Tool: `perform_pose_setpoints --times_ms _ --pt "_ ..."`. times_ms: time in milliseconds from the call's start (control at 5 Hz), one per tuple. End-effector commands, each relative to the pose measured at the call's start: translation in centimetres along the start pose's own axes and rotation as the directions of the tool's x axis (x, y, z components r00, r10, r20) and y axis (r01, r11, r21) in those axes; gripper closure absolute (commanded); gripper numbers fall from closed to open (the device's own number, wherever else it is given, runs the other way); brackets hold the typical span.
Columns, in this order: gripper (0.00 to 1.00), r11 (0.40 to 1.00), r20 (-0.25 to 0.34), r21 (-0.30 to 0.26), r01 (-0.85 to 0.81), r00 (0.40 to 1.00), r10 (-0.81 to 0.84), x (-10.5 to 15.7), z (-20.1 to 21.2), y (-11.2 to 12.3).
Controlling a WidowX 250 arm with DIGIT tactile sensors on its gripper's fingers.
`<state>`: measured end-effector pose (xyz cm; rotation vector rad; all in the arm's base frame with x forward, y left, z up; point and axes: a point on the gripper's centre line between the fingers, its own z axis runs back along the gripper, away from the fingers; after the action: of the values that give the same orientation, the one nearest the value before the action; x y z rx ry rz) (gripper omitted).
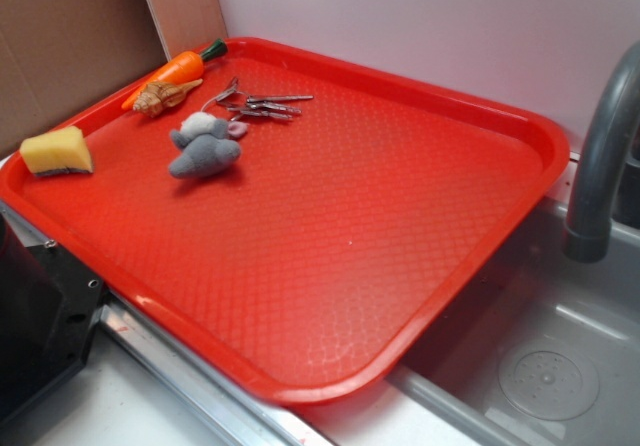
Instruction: Grab the gray animal.
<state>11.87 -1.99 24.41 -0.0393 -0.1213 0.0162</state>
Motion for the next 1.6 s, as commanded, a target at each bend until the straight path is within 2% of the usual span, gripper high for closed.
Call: perform_pose_setpoints --times_ms 0,1000,1200,1400 --pt "0.0 1.0 0.0 0.0 0.0 1.0 0.0 0.0 0.0 0.0" --pt "0.0 1.0 0.0 0.0 0.0 1.0 0.0 0.0 0.0 0.0" --pt "0.0 0.966 -0.079 0.125 -0.228 0.968 0.239 3.0 -5.3 3.4" --pt "0.0 0.878 -0.04 0.113 -0.465 0.881 0.471 5.5 -9.1 5.3"
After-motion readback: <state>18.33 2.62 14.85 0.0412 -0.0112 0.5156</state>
